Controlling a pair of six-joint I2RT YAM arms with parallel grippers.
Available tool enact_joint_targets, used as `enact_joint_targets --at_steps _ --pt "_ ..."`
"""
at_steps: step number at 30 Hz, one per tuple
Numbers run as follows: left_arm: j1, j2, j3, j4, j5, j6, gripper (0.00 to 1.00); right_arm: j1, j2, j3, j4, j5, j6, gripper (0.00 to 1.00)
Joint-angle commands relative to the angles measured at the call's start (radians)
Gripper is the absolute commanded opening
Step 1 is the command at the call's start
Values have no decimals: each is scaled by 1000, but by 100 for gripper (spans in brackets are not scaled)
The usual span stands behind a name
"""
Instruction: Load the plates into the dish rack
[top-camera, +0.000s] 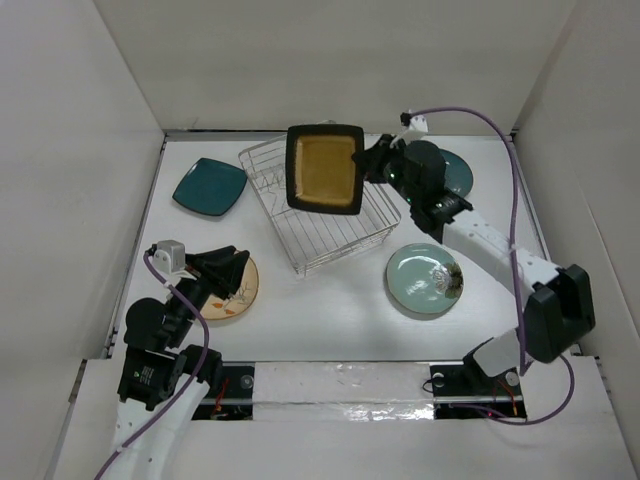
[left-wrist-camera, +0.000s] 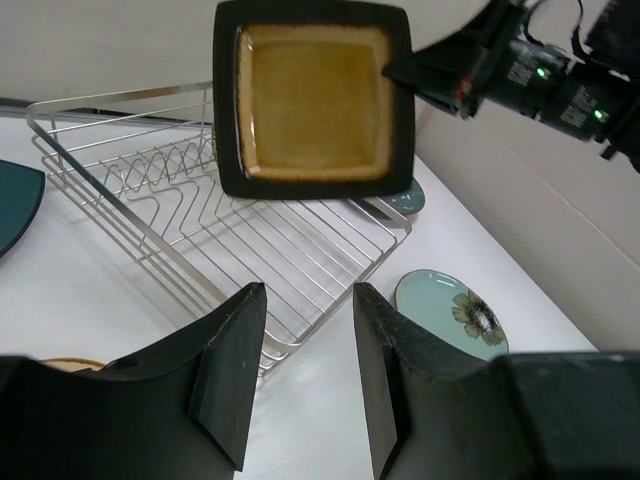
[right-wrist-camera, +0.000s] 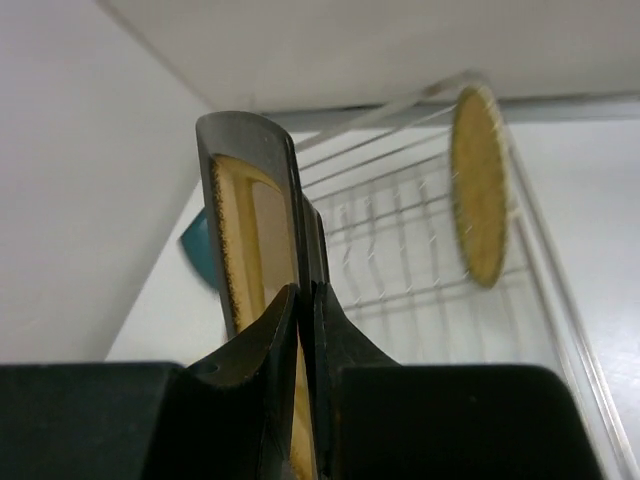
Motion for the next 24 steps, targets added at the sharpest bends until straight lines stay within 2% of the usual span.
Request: enact_joint_targets --at_steps 1,6,11,20,24 --pt "4 17 15 29 -7 -3 37 -3 71 231 259 237 -104 0" --pt "4 27 15 28 -9 -1 37 -3 307 460 262 345 -215 0" --pt "4 42 18 25 -13 -4 37 -3 464 667 245 437 -326 0" --pt "4 54 21 22 -21 -3 37 39 685 890 303 558 -583 0" --pt "4 88 19 23 -15 -3 37 39 731 927 305 561 -625 0"
